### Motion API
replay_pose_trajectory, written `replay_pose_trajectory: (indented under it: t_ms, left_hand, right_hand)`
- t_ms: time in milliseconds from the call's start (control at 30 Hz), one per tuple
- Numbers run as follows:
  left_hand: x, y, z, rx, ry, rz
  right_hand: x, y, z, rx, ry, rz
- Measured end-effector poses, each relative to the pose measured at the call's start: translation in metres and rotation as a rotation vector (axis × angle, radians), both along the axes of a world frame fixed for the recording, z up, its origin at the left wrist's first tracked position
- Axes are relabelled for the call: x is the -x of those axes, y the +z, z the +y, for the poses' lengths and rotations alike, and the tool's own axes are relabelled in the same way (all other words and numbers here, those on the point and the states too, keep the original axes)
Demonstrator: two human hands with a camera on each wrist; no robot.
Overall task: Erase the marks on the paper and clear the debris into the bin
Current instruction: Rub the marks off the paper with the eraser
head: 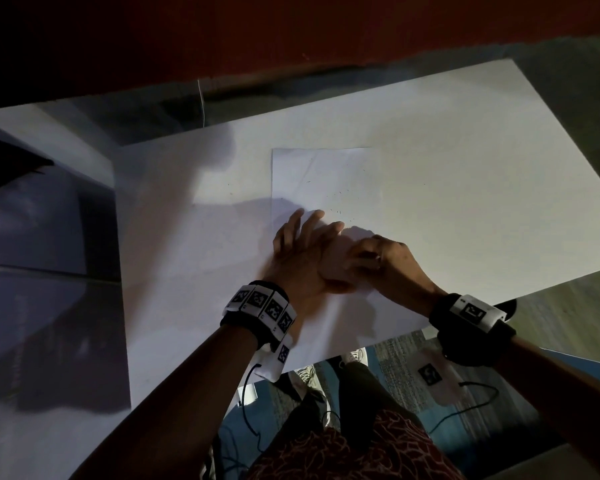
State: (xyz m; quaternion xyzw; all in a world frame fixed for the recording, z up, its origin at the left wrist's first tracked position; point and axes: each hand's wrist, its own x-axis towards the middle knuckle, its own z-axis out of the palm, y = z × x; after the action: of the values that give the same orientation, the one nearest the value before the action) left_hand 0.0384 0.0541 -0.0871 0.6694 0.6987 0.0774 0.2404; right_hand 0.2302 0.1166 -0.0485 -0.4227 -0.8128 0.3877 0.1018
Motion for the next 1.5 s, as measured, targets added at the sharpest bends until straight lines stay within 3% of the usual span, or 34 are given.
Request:
replay_pose_trajectory:
  t_ms: [233, 333, 400, 533, 700, 867, 1000, 1133, 1267, 1300, 1400, 1500]
  left_hand:
    - [0.002, -0.004, 0.001, 0.006, -0.017, -0.028]
    - [0.001, -0.011, 0.002, -0.005, -0.002, 0.035]
    - [0.000, -0.012, 0.002, -0.008, -0.008, 0.057]
    - [0.002, -0.009, 0.003, 0.009, -0.008, -0.028]
    - [0.000, -0.009, 0.004, 0.017, -0.011, 0.047]
    - [-0.001, -0.007, 0.004, 0.029, 0.010, -0.002]
    - [-0.001, -0.012, 0.005, 0.005, 0.003, 0.096]
    - [0.000, -0.013, 0.005, -0.005, 0.017, -0.014]
    - [0.002, -0.019, 0.005, -0.016, -0.024, 0.108]
    - [0.001, -0.018, 0.005, -0.015, -0.021, 0.099]
    - [0.002, -0.016, 0.005, -0.018, 0.004, 0.029]
    - [0.001, -0.018, 0.004, -0.019, 0.011, 0.066]
  right_hand:
    - [0.001, 0.002, 0.013, -0.078, -0.299, 0.083]
    - [0.005, 0.000, -0.012, 0.002, -0.113, 0.084]
    - [0.004, -0.001, -0.013, -0.058, 0.030, 0.065]
    - [0.004, 0.001, 0.014, -0.049, -0.220, 0.087]
    - [0.011, 0.008, -0.012, -0.072, 0.058, -0.020]
    - [0.011, 0.007, 0.006, -0.048, -0.203, 0.010]
    - [0.011, 0.008, -0.013, -0.078, 0.022, -0.050]
    - [0.009, 0.008, 0.008, -0.082, -0.241, 0.037]
    - [0.015, 0.007, -0.026, -0.118, 0.005, -0.017]
    - [0.011, 0.006, -0.018, -0.115, 0.003, -0.030]
    - [0.005, 0.005, 0.009, -0.073, -0.222, -0.002]
    - [0.011, 0.005, -0.013, -0.098, -0.071, -0.021]
